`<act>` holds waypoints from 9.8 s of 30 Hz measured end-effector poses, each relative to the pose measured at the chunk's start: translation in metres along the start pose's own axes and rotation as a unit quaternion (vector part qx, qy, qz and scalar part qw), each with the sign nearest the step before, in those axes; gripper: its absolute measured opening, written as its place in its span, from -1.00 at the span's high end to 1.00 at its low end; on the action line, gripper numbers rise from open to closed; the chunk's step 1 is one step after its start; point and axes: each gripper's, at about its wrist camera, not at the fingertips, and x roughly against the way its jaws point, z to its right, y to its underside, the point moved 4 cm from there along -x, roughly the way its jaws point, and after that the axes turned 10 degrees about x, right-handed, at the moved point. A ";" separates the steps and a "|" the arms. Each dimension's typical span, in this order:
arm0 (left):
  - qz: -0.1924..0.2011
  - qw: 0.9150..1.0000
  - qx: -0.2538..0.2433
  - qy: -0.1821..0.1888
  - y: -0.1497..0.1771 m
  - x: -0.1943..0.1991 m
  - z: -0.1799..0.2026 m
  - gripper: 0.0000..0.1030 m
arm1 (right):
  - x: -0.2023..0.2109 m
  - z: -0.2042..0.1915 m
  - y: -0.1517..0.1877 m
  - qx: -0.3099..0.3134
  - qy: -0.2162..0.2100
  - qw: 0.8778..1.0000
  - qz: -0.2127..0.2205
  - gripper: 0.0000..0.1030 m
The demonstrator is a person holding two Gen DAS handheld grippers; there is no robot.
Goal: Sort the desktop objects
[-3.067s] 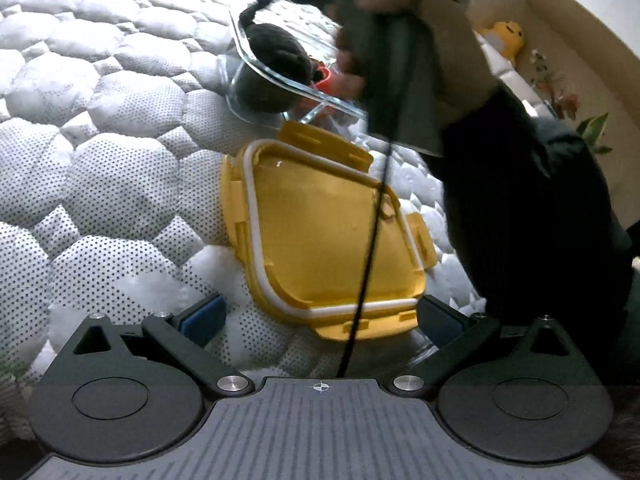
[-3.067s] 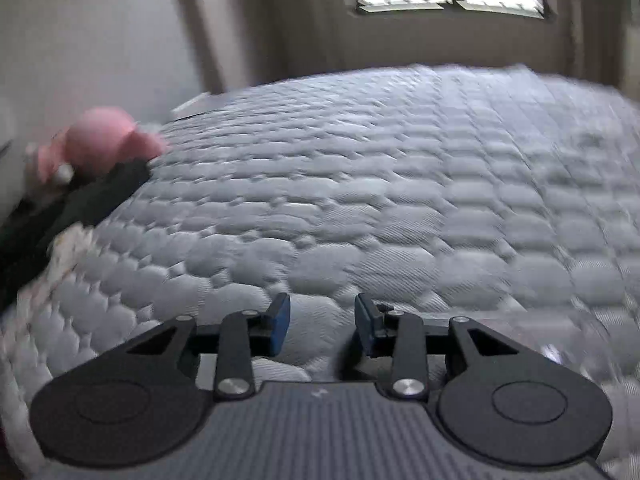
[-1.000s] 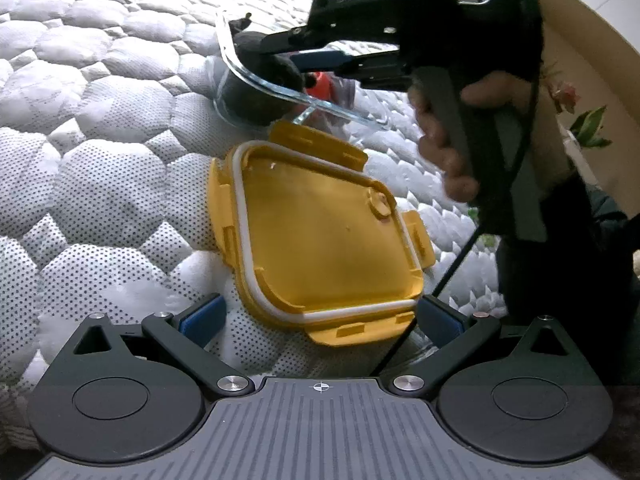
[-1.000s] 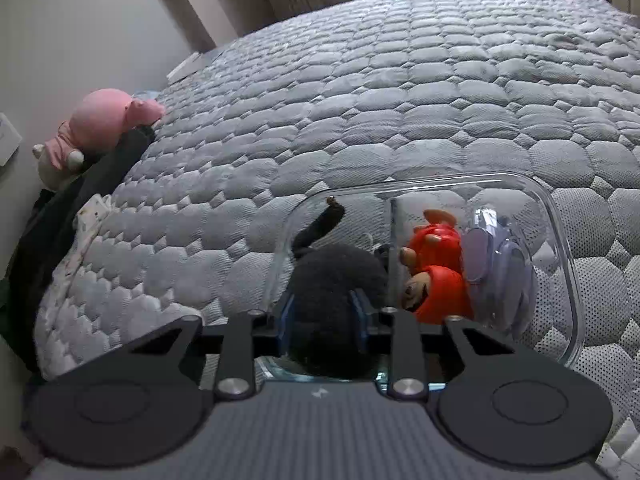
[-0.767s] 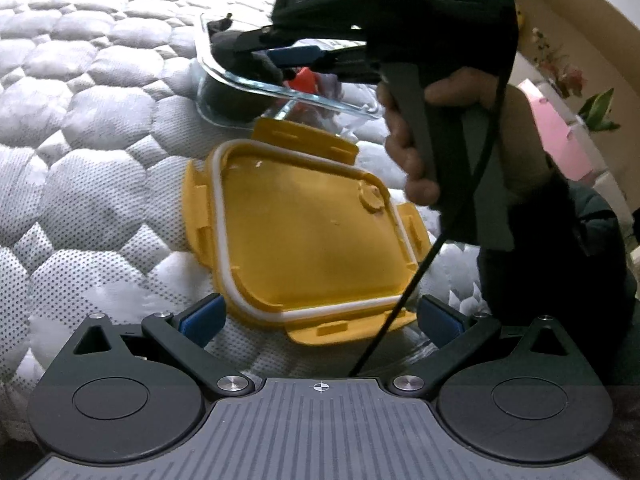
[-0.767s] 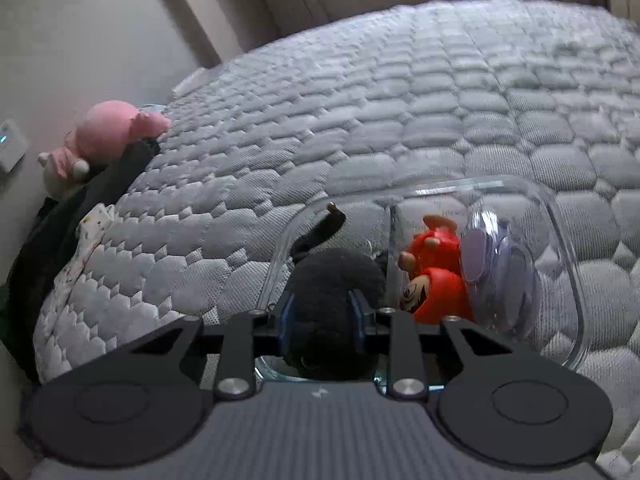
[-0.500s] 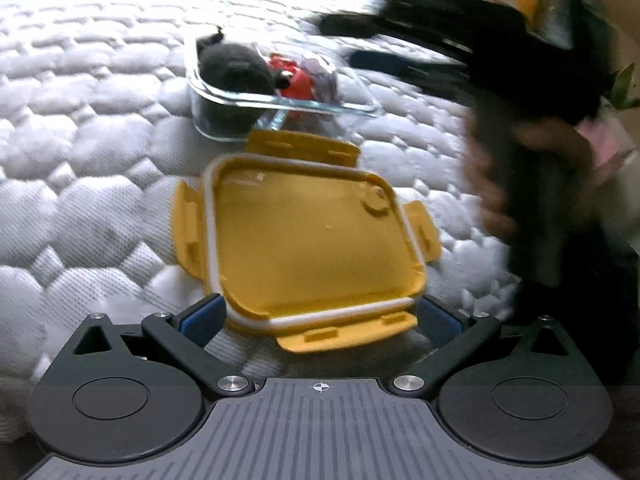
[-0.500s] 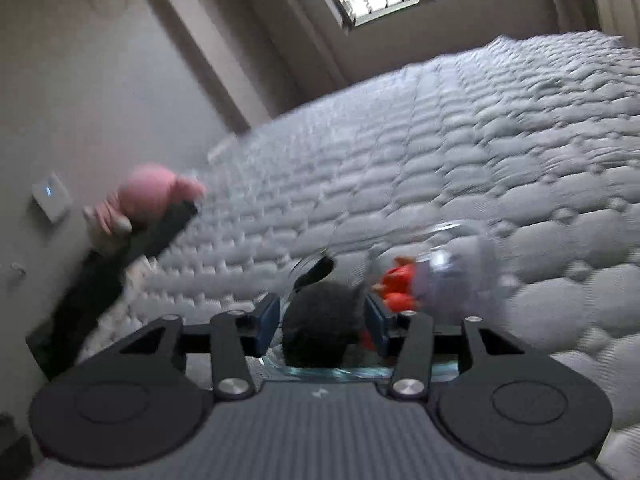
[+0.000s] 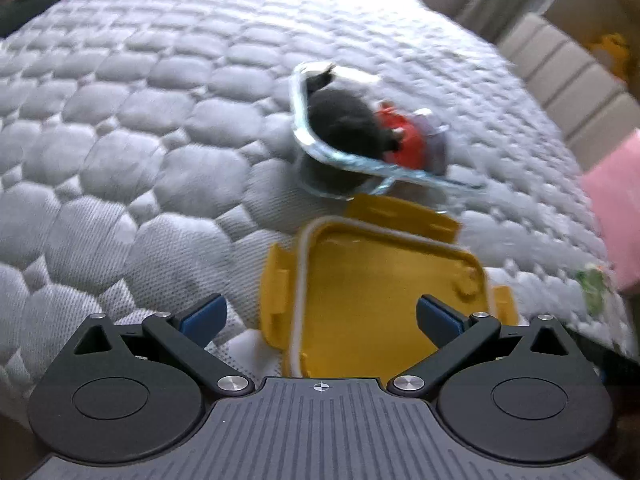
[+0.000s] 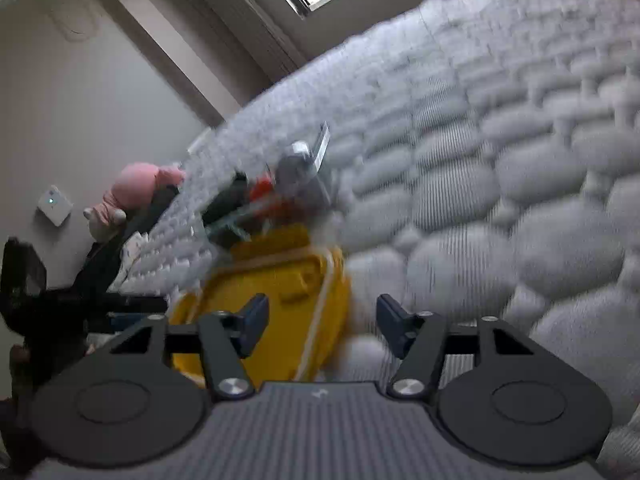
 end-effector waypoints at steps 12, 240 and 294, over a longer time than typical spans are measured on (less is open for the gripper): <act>-0.016 1.000 -0.003 -0.018 0.011 -0.006 -0.001 0.16 | -0.033 -0.010 0.008 -0.034 0.013 0.999 0.025 0.62; 0.126 0.980 0.017 0.153 -0.066 0.110 -0.034 -0.03 | -0.022 -0.126 -0.091 0.062 -0.141 0.981 0.114 0.39; -0.014 0.994 0.045 0.100 -0.160 -0.062 -0.008 -0.32 | -0.108 -0.050 -0.126 0.097 0.120 0.984 0.088 0.31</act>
